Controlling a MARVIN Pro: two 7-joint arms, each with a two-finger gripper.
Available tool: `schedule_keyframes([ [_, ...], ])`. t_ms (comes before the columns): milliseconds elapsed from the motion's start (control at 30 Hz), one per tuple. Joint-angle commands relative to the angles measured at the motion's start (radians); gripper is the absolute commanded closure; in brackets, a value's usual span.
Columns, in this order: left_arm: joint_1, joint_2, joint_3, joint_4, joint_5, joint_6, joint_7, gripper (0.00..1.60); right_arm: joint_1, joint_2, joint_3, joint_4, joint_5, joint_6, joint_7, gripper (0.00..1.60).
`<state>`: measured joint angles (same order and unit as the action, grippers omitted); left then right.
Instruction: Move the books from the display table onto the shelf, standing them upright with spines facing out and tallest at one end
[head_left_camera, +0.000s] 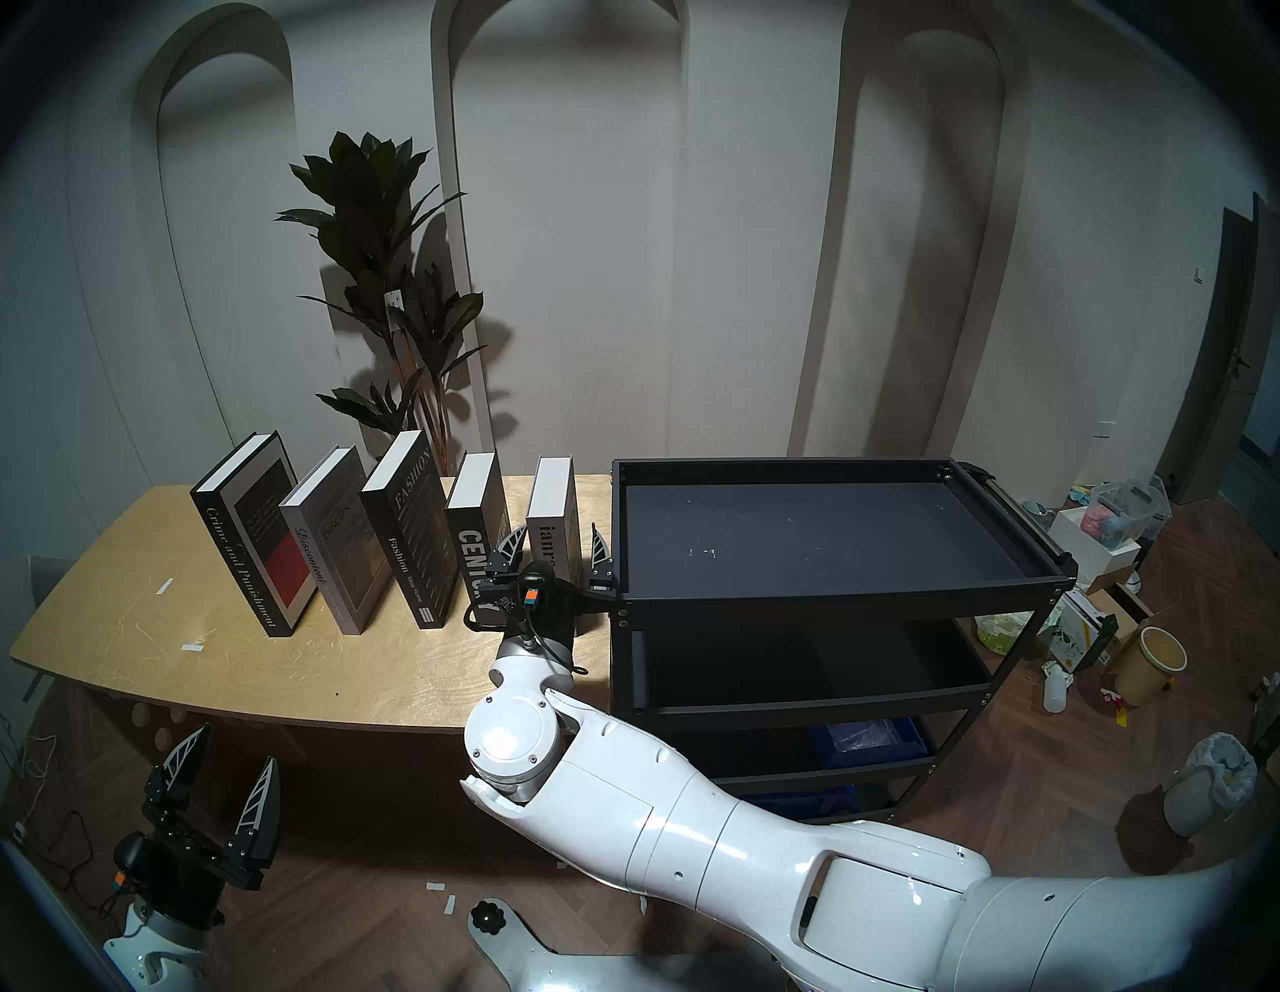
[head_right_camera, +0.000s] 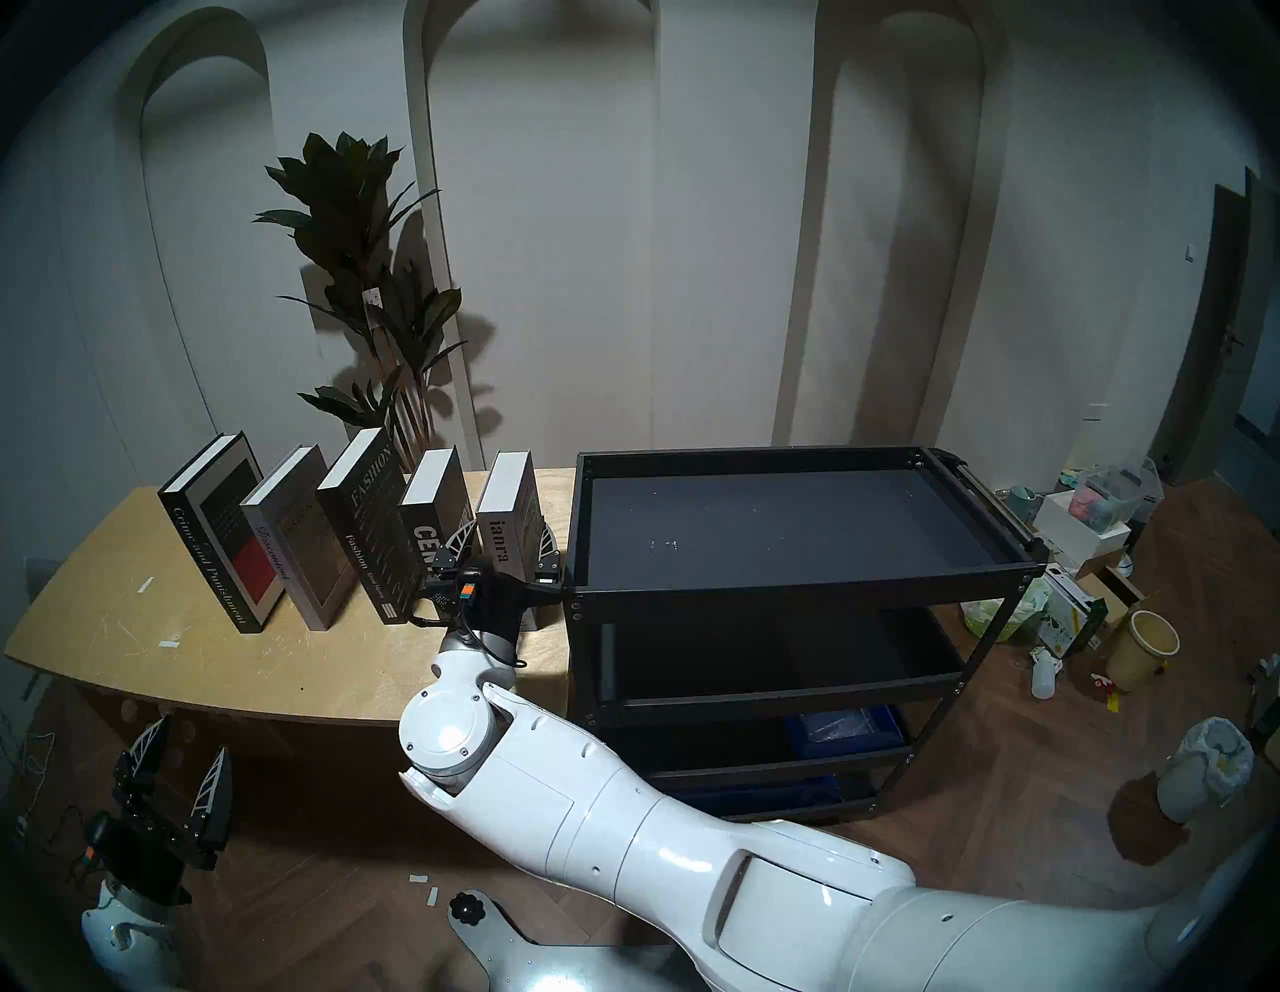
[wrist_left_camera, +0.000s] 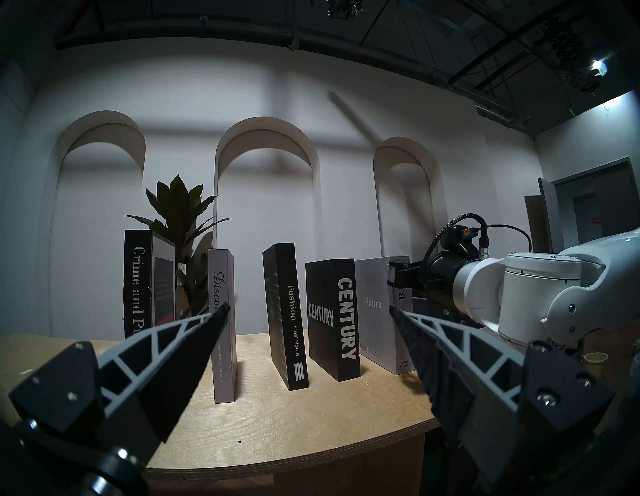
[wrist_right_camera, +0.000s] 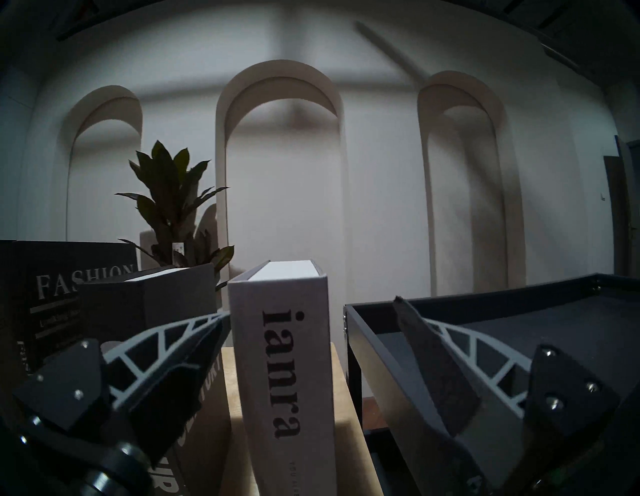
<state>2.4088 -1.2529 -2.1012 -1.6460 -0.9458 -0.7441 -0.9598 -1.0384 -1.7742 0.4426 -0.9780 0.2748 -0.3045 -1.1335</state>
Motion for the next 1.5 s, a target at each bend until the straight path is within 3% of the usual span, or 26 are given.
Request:
schedule_keyframes([
  [0,0.000,0.001,-0.001,-0.011,-0.001,-0.002,-0.002,0.00,0.094,-0.109,-0.011,0.092,0.048,-0.063,-0.030,0.00],
  [333,0.000,0.001,-0.001,-0.011,-0.001,-0.002,-0.002,0.00,0.187,-0.178,0.023,0.248,0.091,-0.113,0.025,0.00],
  [733,0.001,0.000,-0.002,-0.013,-0.001,-0.002,-0.002,0.00,0.262,-0.204,0.047,0.371,0.112,-0.166,0.078,0.00],
  [767,0.001,0.000,-0.002,-0.013,-0.001,-0.002,-0.001,0.00,0.262,-0.201,0.047,0.373,0.112,-0.172,0.076,0.75],
  [833,0.001,0.000,-0.002,-0.014,0.000,-0.001,-0.001,0.00,0.261,-0.188,0.048,0.374,0.106,-0.185,0.062,1.14],
  [867,0.002,0.000,-0.002,-0.014,0.000,-0.001,-0.001,0.00,0.257,-0.178,0.048,0.367,0.104,-0.191,0.058,1.46],
  [900,0.002,0.000,-0.002,-0.014,0.000,-0.001,-0.001,0.00,0.250,-0.164,0.045,0.351,0.097,-0.190,0.043,1.55],
  [1200,0.002,0.000,-0.002,-0.015,0.000,-0.001,0.000,0.00,0.173,-0.048,0.024,0.176,0.075,-0.152,-0.005,1.60],
  [1233,0.002,0.000,-0.002,-0.015,0.000,-0.001,0.000,0.00,0.188,-0.067,0.025,0.217,0.070,-0.179,-0.009,1.60],
  [1267,0.002,0.000,-0.002,-0.015,0.000,-0.001,0.000,0.00,0.185,-0.045,0.023,0.168,0.070,-0.166,-0.005,1.60],
  [1467,0.001,0.001,-0.002,-0.013,-0.001,-0.002,-0.001,0.00,0.242,-0.024,0.033,0.106,0.065,-0.183,0.005,1.60],
])
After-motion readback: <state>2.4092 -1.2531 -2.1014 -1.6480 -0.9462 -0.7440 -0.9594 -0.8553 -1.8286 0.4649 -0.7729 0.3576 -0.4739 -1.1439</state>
